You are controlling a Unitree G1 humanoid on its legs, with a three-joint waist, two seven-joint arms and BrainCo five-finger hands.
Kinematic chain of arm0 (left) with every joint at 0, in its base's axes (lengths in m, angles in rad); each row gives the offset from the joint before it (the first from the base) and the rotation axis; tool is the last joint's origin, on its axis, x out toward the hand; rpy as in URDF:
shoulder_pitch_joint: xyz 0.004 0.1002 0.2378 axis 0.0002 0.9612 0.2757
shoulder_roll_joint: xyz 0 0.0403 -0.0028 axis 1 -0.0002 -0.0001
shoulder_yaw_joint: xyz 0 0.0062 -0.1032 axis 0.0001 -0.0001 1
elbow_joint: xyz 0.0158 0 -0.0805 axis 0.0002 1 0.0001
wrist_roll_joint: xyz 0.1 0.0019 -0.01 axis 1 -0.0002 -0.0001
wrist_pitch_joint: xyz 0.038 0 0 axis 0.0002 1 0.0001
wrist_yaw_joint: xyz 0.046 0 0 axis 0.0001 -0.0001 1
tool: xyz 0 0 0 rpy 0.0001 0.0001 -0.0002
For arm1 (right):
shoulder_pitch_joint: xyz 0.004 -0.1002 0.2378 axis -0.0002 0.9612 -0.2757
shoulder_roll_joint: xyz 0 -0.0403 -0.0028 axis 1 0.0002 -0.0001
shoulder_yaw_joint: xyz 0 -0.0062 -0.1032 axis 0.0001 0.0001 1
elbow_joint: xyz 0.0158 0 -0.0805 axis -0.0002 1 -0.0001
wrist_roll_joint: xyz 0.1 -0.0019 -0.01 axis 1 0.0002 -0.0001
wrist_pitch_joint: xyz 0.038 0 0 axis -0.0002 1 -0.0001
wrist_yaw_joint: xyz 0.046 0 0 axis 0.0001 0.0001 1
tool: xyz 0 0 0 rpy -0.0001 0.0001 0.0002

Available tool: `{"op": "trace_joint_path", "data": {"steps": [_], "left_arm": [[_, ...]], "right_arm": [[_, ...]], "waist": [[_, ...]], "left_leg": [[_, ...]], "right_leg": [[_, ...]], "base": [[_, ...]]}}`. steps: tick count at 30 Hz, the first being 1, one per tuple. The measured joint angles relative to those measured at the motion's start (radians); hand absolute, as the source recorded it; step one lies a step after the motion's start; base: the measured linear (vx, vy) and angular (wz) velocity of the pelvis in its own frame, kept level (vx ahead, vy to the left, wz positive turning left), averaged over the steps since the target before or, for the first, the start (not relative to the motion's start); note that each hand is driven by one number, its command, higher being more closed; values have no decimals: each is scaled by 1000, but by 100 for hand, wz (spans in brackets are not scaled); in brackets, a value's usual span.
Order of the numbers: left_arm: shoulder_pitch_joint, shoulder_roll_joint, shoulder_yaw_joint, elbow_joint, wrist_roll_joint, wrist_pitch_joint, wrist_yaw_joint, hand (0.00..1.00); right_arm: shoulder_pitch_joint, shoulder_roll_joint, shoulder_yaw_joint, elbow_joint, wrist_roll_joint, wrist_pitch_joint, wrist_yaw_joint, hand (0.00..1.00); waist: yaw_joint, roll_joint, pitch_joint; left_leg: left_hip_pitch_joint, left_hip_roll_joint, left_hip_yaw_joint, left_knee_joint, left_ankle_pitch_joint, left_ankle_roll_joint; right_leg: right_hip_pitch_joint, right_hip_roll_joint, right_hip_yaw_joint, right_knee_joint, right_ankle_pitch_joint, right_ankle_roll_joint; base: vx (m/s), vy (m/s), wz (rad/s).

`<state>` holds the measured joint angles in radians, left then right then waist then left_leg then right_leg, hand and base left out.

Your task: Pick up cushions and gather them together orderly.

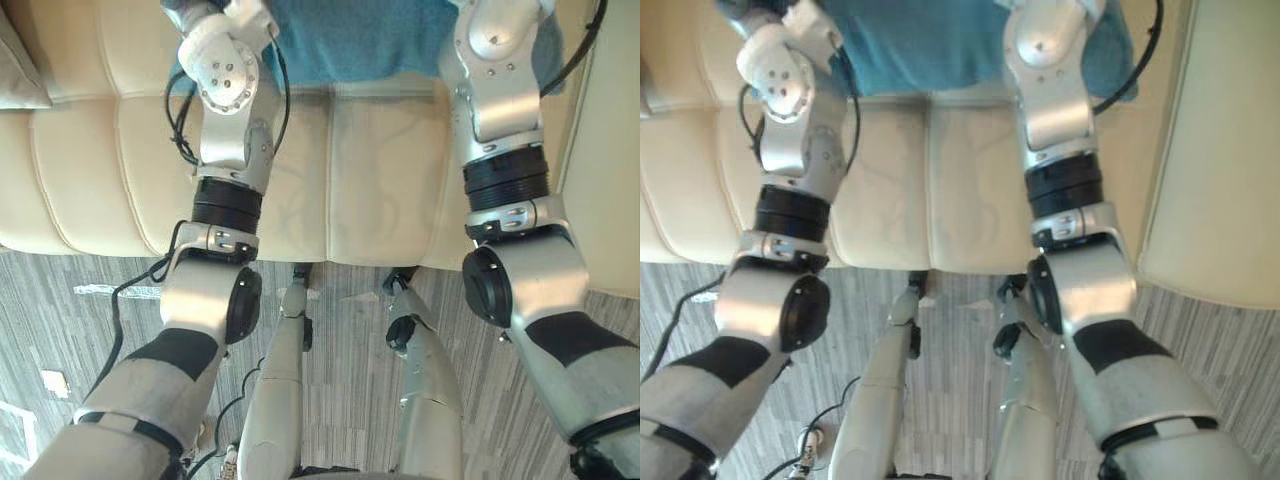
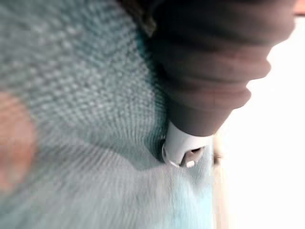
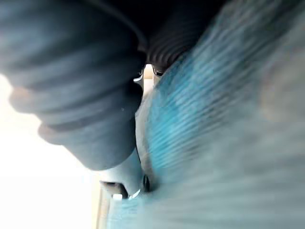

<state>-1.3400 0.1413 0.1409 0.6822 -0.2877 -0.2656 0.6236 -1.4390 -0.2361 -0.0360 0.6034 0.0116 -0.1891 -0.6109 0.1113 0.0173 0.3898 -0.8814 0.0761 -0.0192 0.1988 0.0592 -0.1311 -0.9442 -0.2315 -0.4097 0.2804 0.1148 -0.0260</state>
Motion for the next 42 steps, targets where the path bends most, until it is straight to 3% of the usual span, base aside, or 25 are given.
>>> {"op": "trace_joint_path", "data": {"steps": [4,9,14,17,22,27,30,32,37,42], "left_arm": [[40,7,38,19,-69,10,-43,0],[81,65,71,18,-111,1,-89,0],[175,119,90,12,-154,-15,-137,0],[310,121,114,-60,-185,-34,-160,0],[677,110,105,-229,-175,-54,-200,0],[1028,-3,58,-290,-127,-58,-260,0],[1204,-93,13,-209,-92,-48,-328,0],[1300,-134,-8,-88,-78,-31,-379,0],[1376,-170,-1,185,-33,22,-457,0],[1392,-174,50,305,91,74,-502,0]], "right_arm": [[94,18,-1,-89,79,-26,55,0],[193,15,-1,-166,147,-38,120,0],[301,-11,6,-246,148,-48,185,0],[431,-29,10,-322,149,-52,211,0],[768,-52,82,-471,148,-73,288,0],[1099,0,174,-497,144,-79,399,0],[1249,74,171,-375,130,-74,457,0],[1352,121,150,-237,96,-59,493,0],[1492,204,21,61,67,-23,515,0],[1565,238,-80,245,67,15,525,0]], "waist": [[-5,-17,12],[-24,-17,13],[-35,-32,21],[-47,-33,21],[-52,-33,21],[-45,-38,14],[-47,-40,-9],[-48,-47,-87],[-53,-39,-233],[-55,-24,-321]], "left_leg": [[9,8,38,16,-1,-1],[10,25,41,32,-7,-6],[34,51,53,56,-13,-10],[78,62,54,47,-13,-10],[218,72,70,45,-38,-16],[368,75,93,54,-91,-13],[461,82,105,62,-125,-9],[512,87,122,55,-137,-8],[670,99,162,-8,-157,-7],[786,106,214,-72,-165,-12]], "right_leg": [[-18,3,48,30,0,0],[-14,22,66,29,-1,2],[28,56,84,0,-13,18],[77,69,80,-18,-16,19],[200,76,87,-1,-36,7],[329,79,99,29,-98,17],[419,90,104,28,-118,19],[459,96,112,26,-131,23],[600,116,122,-45,-141,32],[705,139,143,-132,-119,45]], "base": [[59,-10,-14],[20,-33,-11],[0,-37,-13],[26,-37,-6],[80,-21,-8],[88,-19,-11],[62,-8,-16],[94,0,-18],[106,23,-18],[71,36,-25]]}}
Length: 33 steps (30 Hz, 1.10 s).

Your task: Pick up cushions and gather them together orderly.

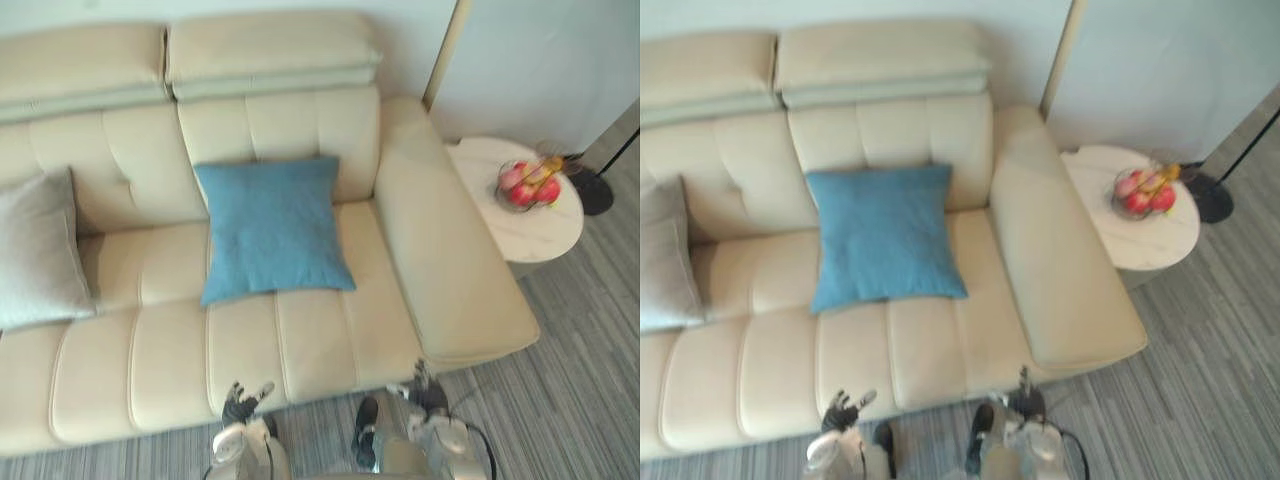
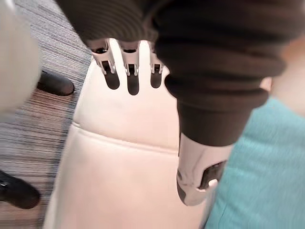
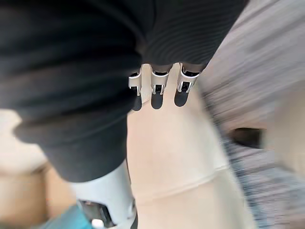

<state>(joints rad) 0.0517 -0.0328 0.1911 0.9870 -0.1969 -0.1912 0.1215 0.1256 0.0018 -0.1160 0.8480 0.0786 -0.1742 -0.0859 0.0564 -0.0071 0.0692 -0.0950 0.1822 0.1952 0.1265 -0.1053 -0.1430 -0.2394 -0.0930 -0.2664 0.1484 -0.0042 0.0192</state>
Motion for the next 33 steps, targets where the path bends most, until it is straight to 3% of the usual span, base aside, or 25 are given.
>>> {"op": "trace_joint_path", "data": {"steps": [6,12,13,14,15,16,17,18,19,21,23,24,26,27,30,31,32,33], "left_arm": [[6,6,30,47,69,17,-29,0],[-17,24,3,45,97,31,-37,0],[-17,18,4,43,96,31,-37,0],[-17,24,2,43,96,32,-33,0],[-20,30,-11,39,95,32,-31,0],[-16,37,-24,33,95,31,-29,0],[-17,40,-25,23,92,30,-25,0],[-22,36,-25,24,86,31,-17,0],[-22,19,-27,24,83,31,-10,0],[-21,1,-47,26,76,31,-2,0],[-22,-2,-59,35,76,31,2,0],[-22,0,-55,39,77,31,2,0],[-21,0,-45,38,78,30,1,0],[-22,0,-25,34,77,30,0,0],[-22,3,-22,39,77,31,-14,0],[-22,3,-21,44,77,31,-17,0],[-22,4,-19,46,79,34,-18,0],[-21,5,-16,48,79,37,-18,0]], "right_arm": [[-8,-4,-59,81,-1,19,8,0],[-48,-7,-40,123,-2,26,8,0],[-59,-5,-37,122,-4,27,10,0],[-59,-2,-37,122,-4,27,10,0],[-58,-2,-37,130,-4,28,9,0],[-58,-1,-36,134,-3,28,9,0],[-72,-2,-29,136,-3,28,9,0],[-88,-3,-26,136,-3,29,7,0],[-116,-8,-19,133,-2,28,4,0],[-151,-14,-14,125,-1,26,-1,0],[-157,-20,2,137,-1,26,-3,0],[-152,-15,3,154,-1,29,-4,0],[-145,-14,1,155,-2,31,-5,0],[-143,-22,1,157,-2,33,-8,0],[-112,-42,-5,167,-2,36,-8,0],[-107,-44,-18,175,-2,37,-6,0],[-104,-43,-41,198,-2,41,-5,0],[-104,-50,-48,203,-1,44,-3,0]], "waist": [[0,14,-27],[-7,-15,0],[-4,-7,0],[-11,-19,-3],[-11,-30,-8],[-11,-42,-13],[0,-55,-20],[7,-54,-25],[13,-10,-18],[10,43,-4],[6,60,17],[4,49,17],[4,39,24],[1,27,31],[-11,11,25],[-12,14,23],[-18,31,14],[-19,32,15]], "left_leg": [[119,-5,69,-39,-8,-6],[155,-33,72,-14,-26,12],[126,-23,66,1,-20,16],[110,-30,31,9,-12,15],[102,-35,8,16,-4,15],[86,-44,-21,28,3,14],[39,-54,-46,67,13,8],[16,-47,-46,75,29,9],[-16,-20,-48,71,51,4],[-64,23,-71,62,76,-24],[-51,40,-69,5,154,-26],[-30,32,-70,-40,208,-17],[-31,31,-75,3,187,-9],[-39,16,-91,94,141,10],[-34,4,-79,282,19,38],[-19,5,-63,280,-1,48],[5,1,-46,222,-23,39],[19,-5,-41,182,-30,29]], "right_leg": [[101,22,61,-83,57,8],[66,-21,109,97,-12,33],[23,-37,132,240,-89,39],[-4,-60,139,441,-164,65],[2,-75,146,535,-199,90],[30,-94,164,596,-222,111],[52,-88,195,544,-265,130],[57,-69,194,504,-281,105],[88,-32,188,408,-282,100],[114,17,148,278,-268,76],[136,37,122,220,-243,34],[136,28,110,206,-231,12],[134,18,112,200,-222,-22],[132,-1,117,197,-213,-27],[131,-33,113,139,-163,-12],[131,-34,112,114,-146,-4],[132,-31,111,78,-124,25],[133,-30,113,63,-111,35]], "base": [[69,57,-32],[-22,43,0],[-89,-22,52],[-46,-60,70],[-36,-143,90],[0,-217,85],[-36,-243,64],[-99,-237,31],[-165,-196,8],[-182,-165,12],[-262,-155,16],[-270,-118,10],[-172,-26,-9],[-187,52,-14],[-192,135,8],[-183,245,27],[-125,201,16],[-135,254,10]]}}
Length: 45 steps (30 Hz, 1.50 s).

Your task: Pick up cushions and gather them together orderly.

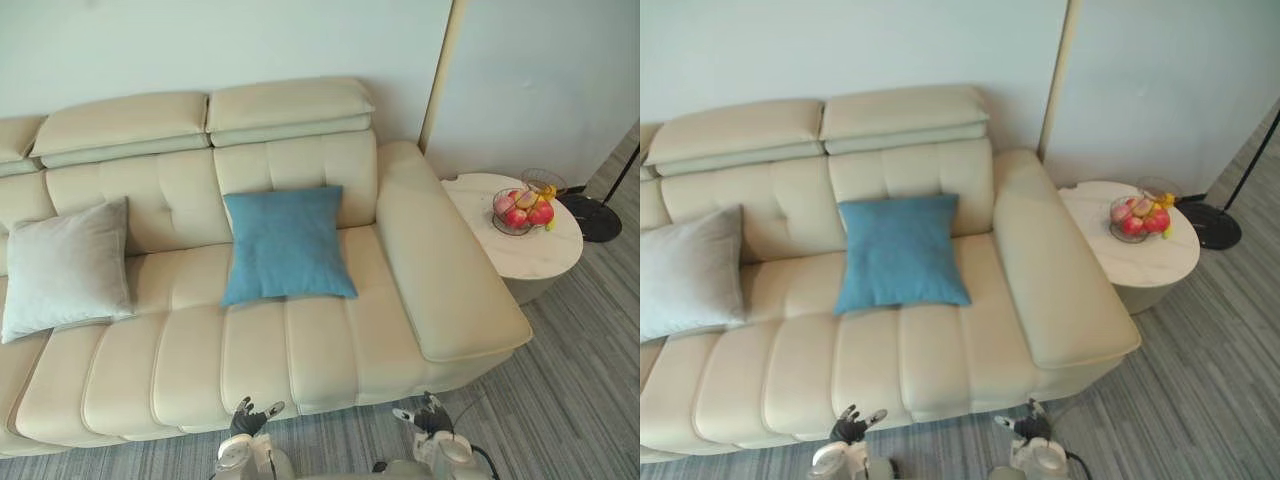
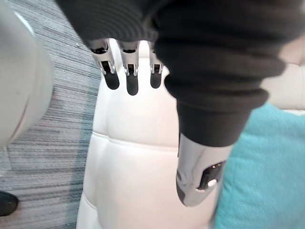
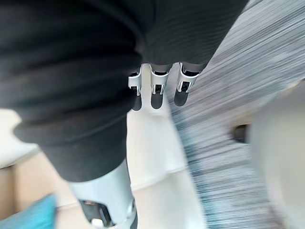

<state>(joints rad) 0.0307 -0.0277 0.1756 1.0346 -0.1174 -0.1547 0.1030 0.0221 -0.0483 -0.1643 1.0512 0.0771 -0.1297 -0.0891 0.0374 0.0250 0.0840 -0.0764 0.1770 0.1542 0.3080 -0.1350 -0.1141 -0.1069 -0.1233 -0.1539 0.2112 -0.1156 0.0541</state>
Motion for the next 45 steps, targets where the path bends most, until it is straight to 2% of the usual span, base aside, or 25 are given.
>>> {"op": "trace_joint_path", "data": {"steps": [1,4,6,8,10,14,15,24,27,32,34,36,38,40,41,42,43,44,45], "left_arm": [[9,2,0,8,0,5,0,0],[11,49,-7,43,2,15,-1,0],[26,61,-24,46,10,14,-2,0],[36,74,-51,71,23,15,-7,0],[44,77,-56,85,36,16,-9,0],[44,80,-57,95,57,16,-19,0],[39,103,-57,109,59,16,-22,0],[39,102,-56,109,71,15,-27,0],[37,102,-54,108,82,15,-31,0],[21,90,-43,103,97,11,-48,0],[20,87,-45,99,97,12,-48,0],[15,89,-44,96,98,12,-48,0],[15,92,-44,95,99,12,-48,0],[14,91,-36,94,106,12,-47,0],[14,90,-36,94,117,12,-47,0],[14,91,-36,94,118,12,-47,0],[16,96,-35,95,119,13,-46,0],[21,103,-36,96,119,13,-46,0],[21,105,-36,98,119,13,-46,0]], "right_arm": [[-2,1,-21,12,-1,2,7,0],[17,13,-41,35,0,4,15,0],[38,11,-47,35,0,4,21,0],[41,5,-69,39,1,7,25,0],[43,1,-70,42,2,6,26,0],[40,-1,-81,66,2,7,28,0],[39,2,-99,77,1,14,29,0],[42,1,-98,77,-4,14,30,0],[43,1,-96,76,-36,13,31,0],[36,-3,-52,62,-40,12,33,0],[32,1,-41,60,-41,12,33,0],[40,5,-18,23,-41,13,33,0],[37,7,-1,18,-58,13,31,0],[32,5,14,17,-80,14,33,0],[13,2,20,18,-80,15,32,0],[9,2,21,19,-80,15,31,0],[4,6,22,18,-89,14,31,0],[7,8,32,21,-111,14,30,0],[9,7,41,25,-116,14,30,0]], "waist": [[-3,4,-9],[-11,-27,-25],[-30,-26,-34],[-32,-21,-45],[-32,-11,-49],[-32,-10,-53],[-38,-44,-53],[-38,-44,-53],[-41,-44,-48],[-30,-48,-14],[-30,-44,-14],[-32,-51,-14],[-32,-55,-14],[-31,-43,-9],[-29,-38,-7],[-28,-38,-7],[-29,-43,-4],[-29,-53,-2],[-29,-56,-2]], "left_leg": [[32,-11,-2,-106,-26,-15],[62,-78,0,-192,23,20],[96,-112,-2,-266,51,30],[108,-132,-7,-310,68,38],[115,-135,-10,-327,75,35],[136,-126,-28,-331,88,36],[161,-124,-54,-344,87,36],[161,-124,-54,-344,87,36],[169,-122,-51,-338,87,36],[144,-106,-58,-195,15,21],[147,-100,-23,-200,1,20],[147,-95,59,-202,-20,17],[154,-85,122,-196,-28,9],[162,-58,217,-183,-30,11],[169,-23,285,-185,-32,8],[175,-11,308,-186,-32,6],[213,12,371,-191,-30,-7],[245,18,419,-185,-31,-20],[254,21,434,-182,-32,-21]], "right_leg": [[7,3,-2,-50,39,19],[77,-34,12,-190,126,40],[101,-58,18,-212,144,46],[96,-69,21,-221,148,51],[99,-66,20,-229,148,53],[121,-50,5,-241,152,64],[145,-43,-7,-250,138,59],[145,-43,-7,-249,138,59],[163,-43,-7,-248,138,59],[131,-34,68,-196,134,54],[96,-27,110,-182,132,51],[47,-17,177,-181,145,44],[18,-11,189,-180,155,28],[-4,-23,72,-178,152,-33],[-22,-43,-79,-143,136,-90],[-33,-54,-136,-123,127,-104],[-48,-88,-301,-57,113,-123],[-49,-97,-409,-18,147,-153],[-49,-97,-428,-14,160,-142]], "base": [[-83,259,7],[-39,241,12],[-33,152,18],[12,72,4],[27,1,1],[98,-30,8],[35,-18,6],[0,0,0],[0,0,-1],[-79,-6,-38],[-116,17,-83],[-117,33,-92],[-68,23,-105],[-21,13,-131],[6,-15,-113],[125,-36,-152],[206,-51,-155],[231,-48,-158],[203,-155,-175]]}}
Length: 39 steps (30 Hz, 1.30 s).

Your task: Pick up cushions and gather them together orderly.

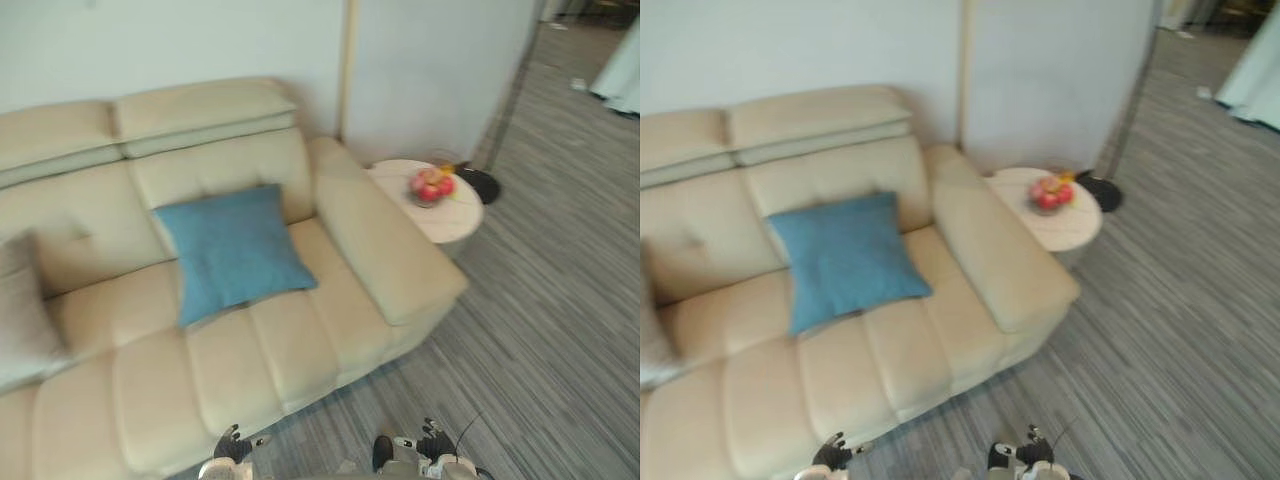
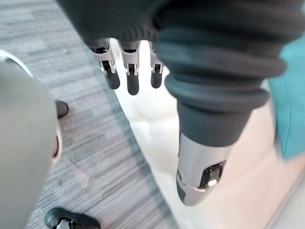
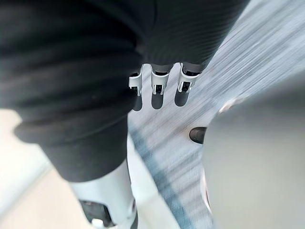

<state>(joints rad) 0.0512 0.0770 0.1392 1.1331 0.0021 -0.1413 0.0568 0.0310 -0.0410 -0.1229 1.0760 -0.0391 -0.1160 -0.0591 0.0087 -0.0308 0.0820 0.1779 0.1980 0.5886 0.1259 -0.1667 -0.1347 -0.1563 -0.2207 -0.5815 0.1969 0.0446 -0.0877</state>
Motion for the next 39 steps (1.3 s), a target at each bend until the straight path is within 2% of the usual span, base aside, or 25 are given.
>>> {"op": "trace_joint_path", "data": {"steps": [1,3,4,7,8,9,10,11,13,14,15,18,20,22,23,25,27,28,29,30,32,34,35,37,39], "left_arm": [[-3,-6,-2,5,2,0,-2,0],[-7,-17,-10,6,5,-1,-2,0],[-16,-26,-22,19,5,3,-4,0],[-26,-42,-20,18,5,4,-3,0],[-24,-51,-17,16,5,4,-3,0],[-24,-51,-16,15,5,3,-3,0],[-23,-49,-15,7,3,1,-4,0],[-23,-50,-12,-4,1,0,-3,0],[-19,-48,-13,-10,-5,0,-2,0],[-10,-47,-20,-26,-6,-6,-2,0],[-11,-49,-14,-37,-8,-7,-2,0],[-11,-55,2,-45,-8,-9,-1,0],[-12,-67,34,-49,-8,-9,0,0],[-11,-73,64,-57,-12,-6,2,0],[-5,-61,73,-64,-16,-6,3,0],[-1,-50,83,-66,-27,-5,3,0],[-3,-44,81,-62,-26,-2,4,0],[-3,-45,78,-59,-26,-1,4,0],[-4,-40,52,-49,-26,-1,3,0],[-7,-37,36,-44,-26,-1,3,0],[-19,-17,-12,-25,-26,0,0,0],[-28,-17,-16,-14,-25,1,1,0],[-31,-24,-31,-12,-23,1,-3,0],[-32,-19,-57,-14,-23,-2,-2,0],[-33,-19,-90,-20,-22,-1,0,0]], "right_arm": [[-18,-16,27,3,-2,-1,1,0],[-20,-29,27,3,-1,-1,1,0],[-35,-45,27,4,-2,0,2,0],[-41,-56,26,5,-1,-1,5,0],[-41,-62,26,8,1,-2,5,0],[-40,-62,26,10,2,-2,4,0],[-42,-65,25,17,8,0,2,0],[-46,-75,13,32,16,-1,-1,0],[-51,-87,2,57,25,3,-2,0],[-40,-88,-21,58,42,7,-2,0],[-39,-85,-28,51,43,8,-2,0],[-35,-67,-30,36,52,5,-2,0],[-29,-47,-26,31,79,5,-4,0],[-26,-39,-28,20,81,4,-2,0],[-12,-25,-30,-2,82,0,-1,0],[-6,-6,-31,-2,81,-1,0,0],[-7,2,-32,-3,82,-1,2,0],[-14,4,-34,-3,82,-2,6,0],[-21,4,-39,0,82,-4,9,0],[-22,4,-39,0,82,-6,9,0],[-34,6,-32,10,80,-7,12,0],[-34,-3,-35,16,80,-8,12,0],[-43,-7,-41,23,81,-11,11,0],[-63,-22,-51,52,81,-9,8,0],[-55,-36,-66,81,82,-5,4,0]], "waist": [[-6,18,1],[-8,37,10],[-12,61,24],[-12,81,34],[-15,92,42],[-14,91,42],[-5,88,46],[-6,85,53],[-5,79,58],[-4,76,60],[-1,76,61],[10,78,61],[17,86,63],[32,94,59],[41,71,56],[55,38,38],[56,29,35],[55,31,37],[53,38,39],[52,39,39],[53,37,39],[53,38,35],[51,47,46],[47,47,61],[43,50,66]], "left_leg": [[17,27,26,4,10,-14],[36,41,55,-1,12,-18],[55,68,75,19,28,-45],[26,137,73,196,43,-68],[-29,220,35,429,95,-29],[-48,234,17,490,124,14],[-107,208,-88,608,53,36],[-156,123,-189,620,-30,17],[-191,43,-263,559,-78,10],[-223,-26,-325,407,-93,7],[-255,-51,-361,350,-93,7],[-320,-111,-505,208,-68,30],[-336,-114,-603,109,-33,50],[-309,-106,-599,112,13,46],[-299,-96,-513,128,-5,57],[-269,-94,-418,126,-17,71],[-201,-95,-303,115,-28,80],[-169,-95,-262,117,-28,81],[-129,-91,-236,119,-29,82],[-117,-91,-234,117,-29,82],[-63,-95,-176,87,-30,82],[-43,-100,-155,83,-31,82],[-71,-93,-162,153,-36,75],[-68,-108,-190,95,-91,14],[-38,-108,-224,-73,-56,41]], "right_leg": [[-15,24,-69,13,-22,-2],[-20,37,-97,22,-54,19],[-31,87,-43,21,-67,13],[-31,141,22,12,-91,9],[3,196,107,-28,-95,2],[10,208,126,-38,-95,1],[34,226,212,-66,-99,-9],[62,230,278,-90,-97,-10],[95,231,339,-113,-95,-7],[132,241,418,-133,-94,-1],[140,247,465,-132,-98,2],[145,263,593,-131,-110,14],[160,286,695,-124,-130,20],[157,303,754,-88,-163,32],[149,281,758,-42,-185,57],[97,250,731,44,-223,97],[46,216,616,155,-252,132],[30,197,539,199,-247,143],[24,148,355,228,-244,152],[25,125,270,230,-248,143],[19,72,-38,160,-221,59],[42,105,-66,94,-209,10],[60,125,-28,33,-197,-9],[75,127,6,11,-195,-11],[111,134,28,13,-195,-11]], "base": [[165,-177,-141],[161,-175,-115],[141,-176,-103],[160,-213,-99],[186,-204,-126],[193,-133,-172],[179,-26,-167],[236,-22,-169],[317,16,-134],[338,45,-163],[263,65,-151],[219,130,-148],[305,245,-189],[292,264,-158],[234,220,-115],[306,217,-147],[306,153,-146],[329,84,-125],[273,53,-121],[302,-19,-107],[319,-73,-108],[322,-93,-122],[317,-87,-117],[220,-31,-83],[170,6,-45]]}}
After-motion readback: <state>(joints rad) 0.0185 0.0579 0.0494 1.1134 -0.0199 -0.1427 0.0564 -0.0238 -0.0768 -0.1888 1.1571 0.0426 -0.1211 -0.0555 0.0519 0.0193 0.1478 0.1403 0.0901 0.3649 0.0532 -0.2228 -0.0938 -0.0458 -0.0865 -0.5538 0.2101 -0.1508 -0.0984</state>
